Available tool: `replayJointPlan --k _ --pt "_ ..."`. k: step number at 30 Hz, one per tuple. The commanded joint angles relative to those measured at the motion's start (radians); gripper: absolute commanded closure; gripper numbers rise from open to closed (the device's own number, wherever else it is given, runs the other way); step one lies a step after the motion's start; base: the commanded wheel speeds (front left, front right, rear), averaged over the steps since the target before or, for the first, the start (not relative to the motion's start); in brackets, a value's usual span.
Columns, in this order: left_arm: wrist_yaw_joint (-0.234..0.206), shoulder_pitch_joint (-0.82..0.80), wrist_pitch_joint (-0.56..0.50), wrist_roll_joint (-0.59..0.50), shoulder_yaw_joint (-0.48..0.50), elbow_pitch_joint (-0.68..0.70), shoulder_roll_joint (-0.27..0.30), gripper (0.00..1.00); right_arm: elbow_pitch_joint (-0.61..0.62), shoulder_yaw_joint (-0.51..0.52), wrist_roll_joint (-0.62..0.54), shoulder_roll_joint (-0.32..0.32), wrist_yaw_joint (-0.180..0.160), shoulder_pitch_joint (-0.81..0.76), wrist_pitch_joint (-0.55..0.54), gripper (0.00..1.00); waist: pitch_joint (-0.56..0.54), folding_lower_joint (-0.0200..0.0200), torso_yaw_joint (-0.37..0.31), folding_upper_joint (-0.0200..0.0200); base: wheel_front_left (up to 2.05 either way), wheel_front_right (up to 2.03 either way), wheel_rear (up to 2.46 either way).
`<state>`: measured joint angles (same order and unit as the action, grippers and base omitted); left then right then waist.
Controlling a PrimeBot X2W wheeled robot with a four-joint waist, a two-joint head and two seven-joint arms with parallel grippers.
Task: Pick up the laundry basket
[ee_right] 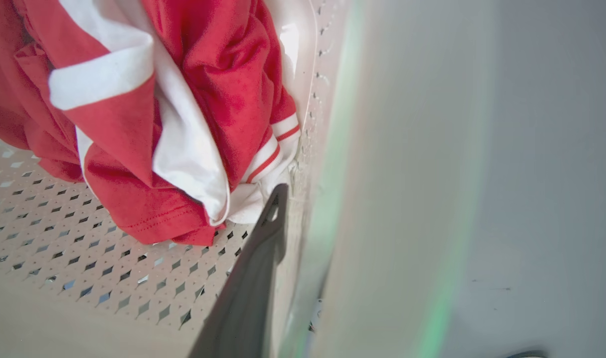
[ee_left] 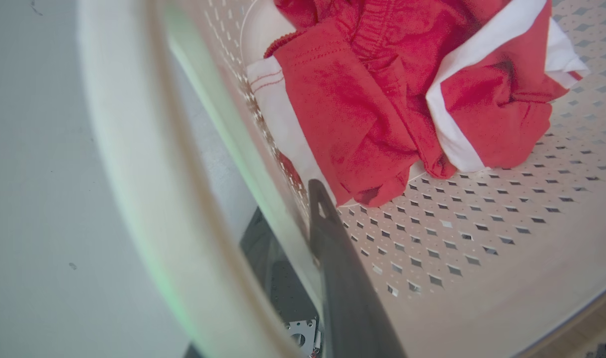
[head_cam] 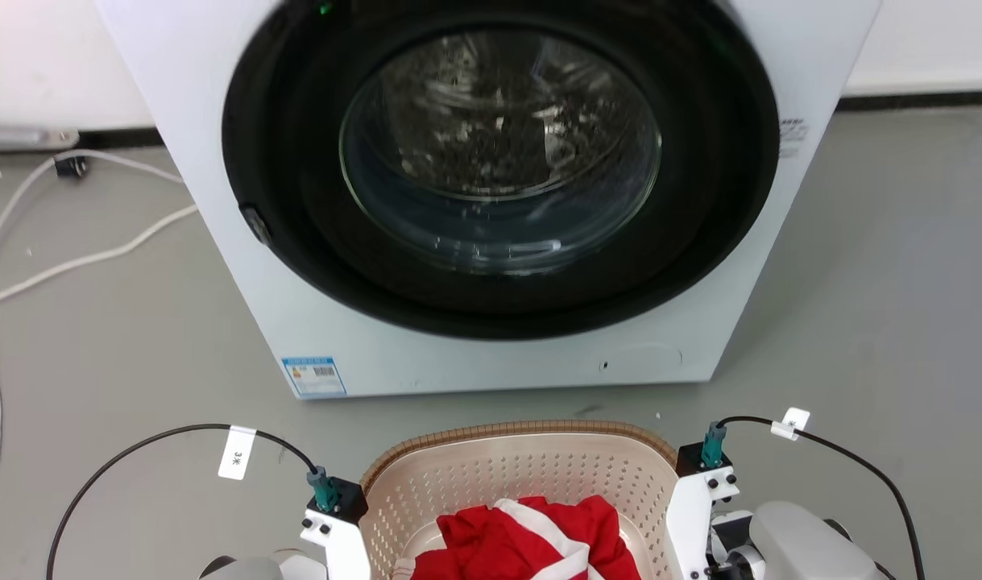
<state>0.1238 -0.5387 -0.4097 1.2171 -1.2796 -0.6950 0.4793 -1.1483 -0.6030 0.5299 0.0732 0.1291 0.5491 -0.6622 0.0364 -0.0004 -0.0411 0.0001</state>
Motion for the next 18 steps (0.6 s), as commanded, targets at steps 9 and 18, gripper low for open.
replayJointPlan --k 9,18 --pt "0.011 0.032 -0.035 -0.002 0.000 0.058 0.034 1.00 0.076 -0.078 0.082 0.057 0.003 -0.060 -0.062 1.00 -0.087 0.0004 0.001 -0.0001 0.00 0.00 0.00" --pt "0.012 0.102 -0.053 -0.003 -0.001 0.090 0.044 1.00 0.118 -0.138 0.139 0.109 0.003 -0.106 -0.082 1.00 -0.119 0.0004 0.004 -0.0001 0.00 0.00 0.00"
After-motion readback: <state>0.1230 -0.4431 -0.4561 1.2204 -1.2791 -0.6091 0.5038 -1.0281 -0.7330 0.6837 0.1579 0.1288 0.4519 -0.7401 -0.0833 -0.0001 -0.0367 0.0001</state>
